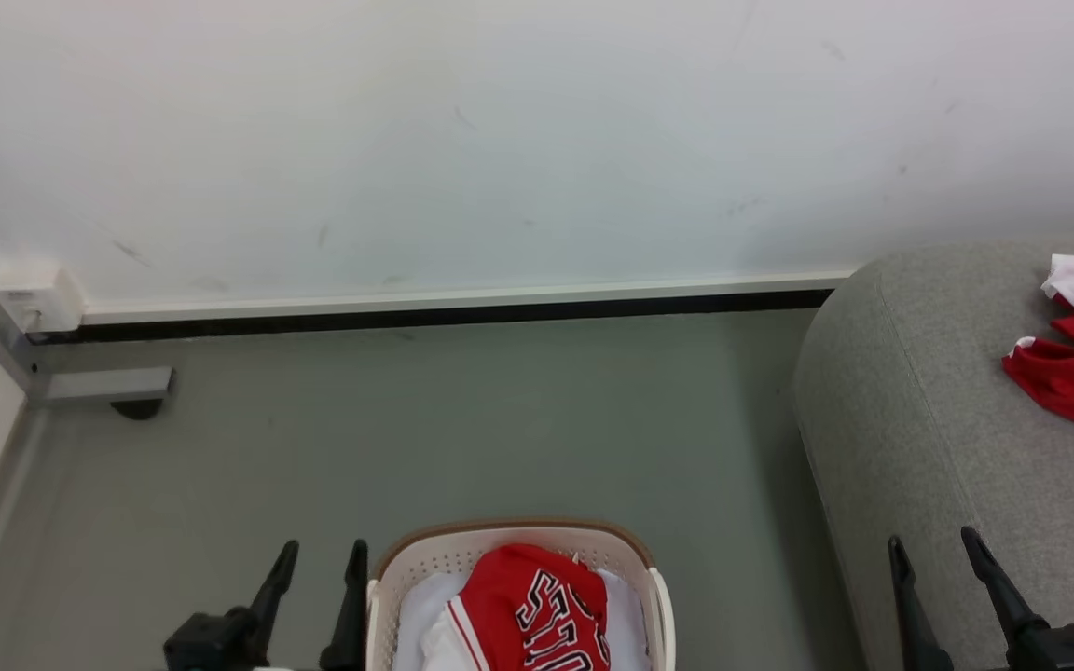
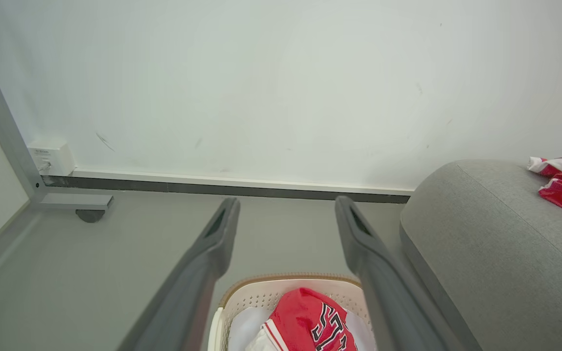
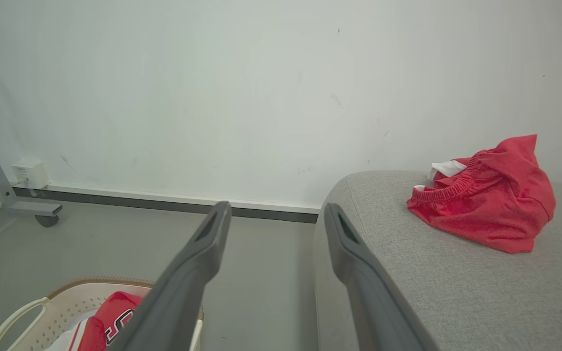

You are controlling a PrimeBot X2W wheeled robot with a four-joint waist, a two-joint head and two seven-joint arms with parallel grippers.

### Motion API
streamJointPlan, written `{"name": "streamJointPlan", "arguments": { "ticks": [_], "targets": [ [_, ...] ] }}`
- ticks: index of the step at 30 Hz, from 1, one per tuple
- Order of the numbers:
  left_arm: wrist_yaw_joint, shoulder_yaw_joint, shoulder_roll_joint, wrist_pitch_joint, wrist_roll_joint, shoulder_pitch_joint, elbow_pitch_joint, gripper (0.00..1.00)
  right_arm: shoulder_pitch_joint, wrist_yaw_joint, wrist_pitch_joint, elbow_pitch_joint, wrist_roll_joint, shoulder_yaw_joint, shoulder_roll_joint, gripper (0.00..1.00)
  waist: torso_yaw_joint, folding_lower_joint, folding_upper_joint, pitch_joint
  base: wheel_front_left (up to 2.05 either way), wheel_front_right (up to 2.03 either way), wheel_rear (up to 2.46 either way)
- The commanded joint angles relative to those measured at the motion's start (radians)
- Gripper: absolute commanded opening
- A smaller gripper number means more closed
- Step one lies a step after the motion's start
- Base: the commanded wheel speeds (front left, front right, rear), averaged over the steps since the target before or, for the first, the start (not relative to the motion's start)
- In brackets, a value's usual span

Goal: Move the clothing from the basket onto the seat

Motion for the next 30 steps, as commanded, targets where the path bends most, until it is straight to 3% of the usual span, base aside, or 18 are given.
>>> {"name": "streamJointPlan", "arguments": {
  "ticks": [1, 10, 16, 22, 30],
  "targets": [
    [-0.006, -0.003, 0.002, 0.000, 0.019, -0.019, 0.004, 1.00, -0.016, -0.002, 0.001, -0.009, -0.011, -0.001, -0.001, 1.00, -0.008, 0.0000, 0.0000, 0.023, 0.00, 0.00, 0.00],
    [-0.041, -0.080, 0.029, 0.033, 0.065, -0.270, 0.121, 1.00, -0.151, -0.002, 0.001, -0.088, -0.017, -0.024, -0.001, 1.00, -0.044, 0.0000, 0.0000, 0.291, 0.00, 0.00, 0.00],
    [-0.058, -0.145, 0.037, 0.118, 0.082, -0.457, 0.227, 1.00, -0.242, -0.003, 0.001, -0.139, -0.001, -0.038, 0.000, 1.00, -0.068, 0.0000, 0.0000, 0.475, 0.00, 0.00, 0.00],
    [-0.059, -0.179, 0.030, 0.181, 0.086, -0.597, 0.367, 1.00, -0.308, -0.002, 0.001, -0.181, 0.014, -0.062, -0.001, 1.00, -0.098, 0.0000, 0.0000, 0.607, 0.00, 0.00, 0.00],
    [-0.017, -0.173, 0.012, 0.215, 0.072, -0.716, 0.563, 1.00, -0.345, -0.002, 0.001, -0.233, 0.037, -0.065, 0.000, 1.00, -0.142, 0.0000, 0.0000, 0.722, 0.00, 0.00, 0.00]
  ]
}}
